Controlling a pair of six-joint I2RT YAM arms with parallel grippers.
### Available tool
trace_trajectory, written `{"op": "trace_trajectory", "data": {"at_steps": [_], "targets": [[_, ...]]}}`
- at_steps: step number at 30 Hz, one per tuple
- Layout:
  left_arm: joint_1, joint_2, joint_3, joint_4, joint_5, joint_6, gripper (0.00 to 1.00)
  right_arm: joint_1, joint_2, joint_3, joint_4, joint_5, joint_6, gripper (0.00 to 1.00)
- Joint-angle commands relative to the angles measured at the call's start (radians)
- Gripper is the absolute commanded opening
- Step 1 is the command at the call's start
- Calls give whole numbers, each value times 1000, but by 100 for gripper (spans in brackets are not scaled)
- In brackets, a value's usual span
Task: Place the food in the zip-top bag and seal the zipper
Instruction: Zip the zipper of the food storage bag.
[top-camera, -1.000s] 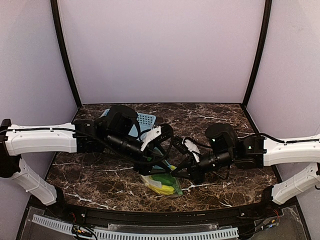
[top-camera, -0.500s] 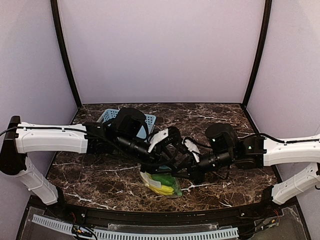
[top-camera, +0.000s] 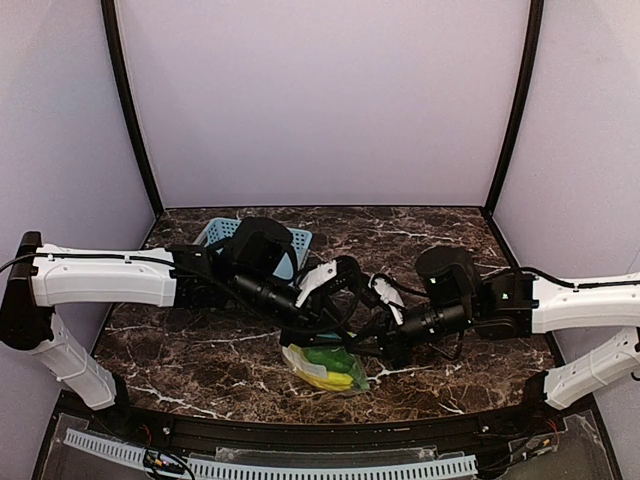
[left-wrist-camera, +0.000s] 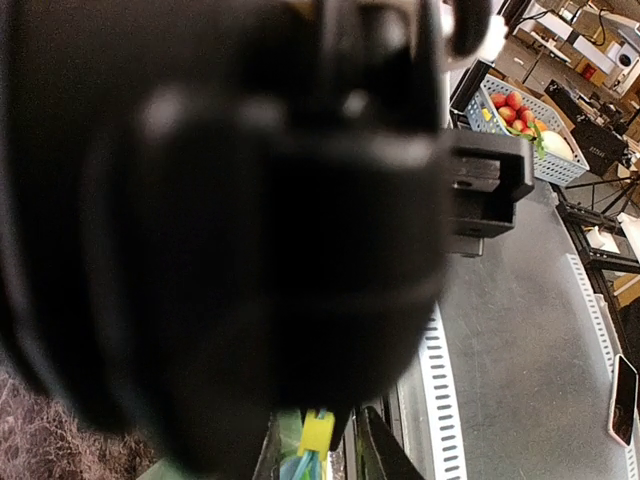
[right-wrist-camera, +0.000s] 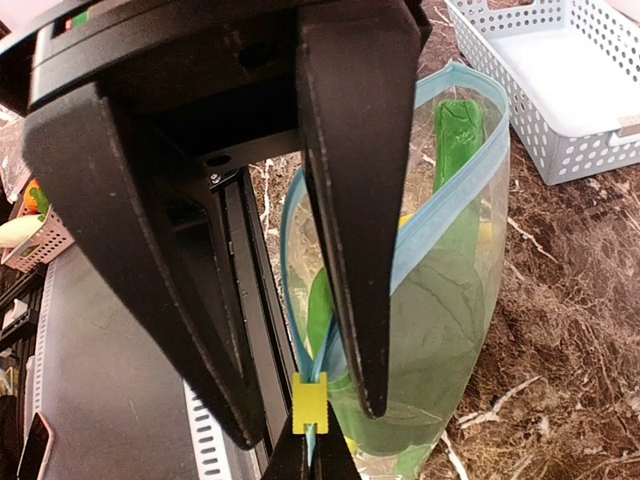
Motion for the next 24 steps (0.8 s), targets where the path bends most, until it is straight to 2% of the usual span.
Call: {"op": "trace_trajectory", "data": {"at_steps": [1, 11, 16, 24], "targets": [[-1, 2, 6, -86, -10, 27, 23, 6, -35, -5, 49, 19, 12, 0], [-2, 17, 29, -70, 7, 12, 14, 6, -11, 7, 43, 17, 12, 0], [-1, 23, 35, -69, 32, 4, 2, 6, -10, 7, 39, 35, 16, 0], [-1, -11, -1, -72, -8, -6, 1, -3, -23, -7, 19, 134, 50, 0]]}}
